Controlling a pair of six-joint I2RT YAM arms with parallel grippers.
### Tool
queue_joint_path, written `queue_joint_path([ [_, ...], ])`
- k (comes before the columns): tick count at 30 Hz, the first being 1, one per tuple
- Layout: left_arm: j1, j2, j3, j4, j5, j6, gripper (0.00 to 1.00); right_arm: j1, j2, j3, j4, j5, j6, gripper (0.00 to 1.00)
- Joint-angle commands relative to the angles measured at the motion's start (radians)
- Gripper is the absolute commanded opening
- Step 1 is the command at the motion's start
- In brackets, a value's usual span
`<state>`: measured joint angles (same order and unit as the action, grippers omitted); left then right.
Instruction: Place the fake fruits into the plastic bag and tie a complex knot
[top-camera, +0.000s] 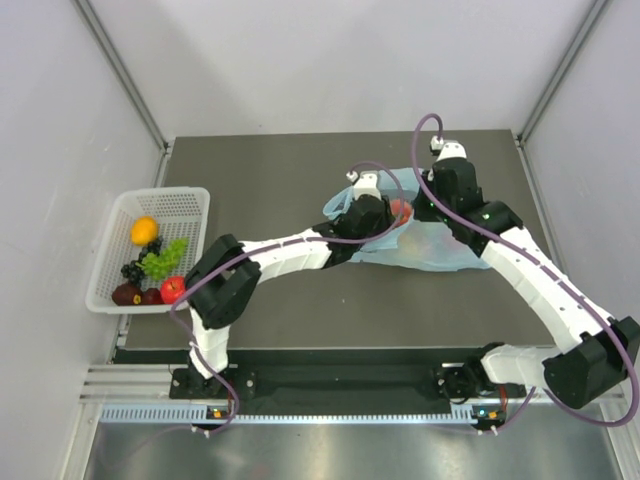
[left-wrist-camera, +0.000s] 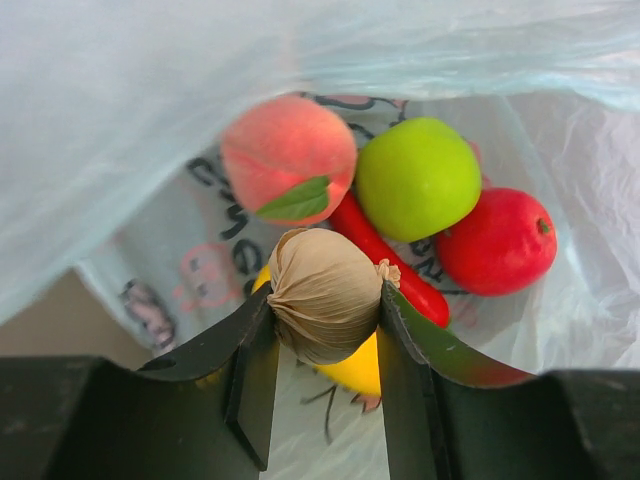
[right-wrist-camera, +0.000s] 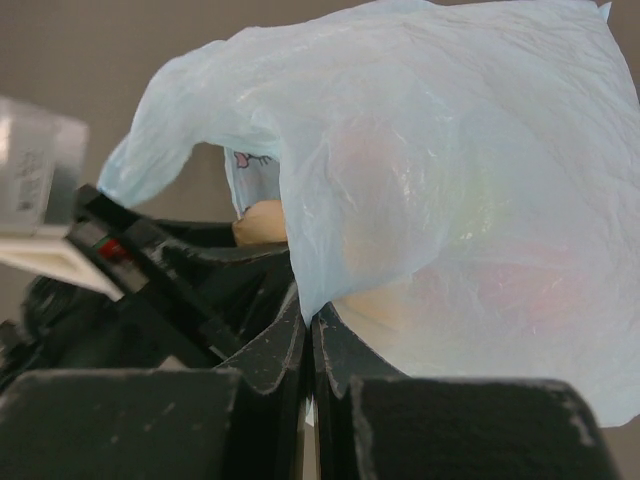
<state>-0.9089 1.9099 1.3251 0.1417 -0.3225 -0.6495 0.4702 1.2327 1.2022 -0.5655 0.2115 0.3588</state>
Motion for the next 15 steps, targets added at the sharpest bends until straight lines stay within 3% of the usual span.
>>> queue_joint_path([
  [1,0.007,0.072,0.088,0.091,0.066,0.007,0.39,-0.019,-0.045,-0.013,0.061,0.019,0.006,0.0],
  [6,0.047,0.19,0.161,0.168,0.149,0.011,0.43,-0.025,-0.076,-0.078,0.128,0.023,0.023,0.0],
  [9,0.048,0.242,0.236,0.179,0.18,0.056,0.52,-0.025,-0.076,-0.096,0.145,0.025,0.028,0.0],
  [11,0.048,0.255,0.246,0.19,0.189,0.076,0.66,-0.027,-0.076,-0.101,0.15,0.026,0.028,0.0],
  [15,0.05,0.23,0.214,0.19,0.191,0.094,0.76,-0.031,-0.081,-0.104,0.15,0.032,0.029,0.0],
])
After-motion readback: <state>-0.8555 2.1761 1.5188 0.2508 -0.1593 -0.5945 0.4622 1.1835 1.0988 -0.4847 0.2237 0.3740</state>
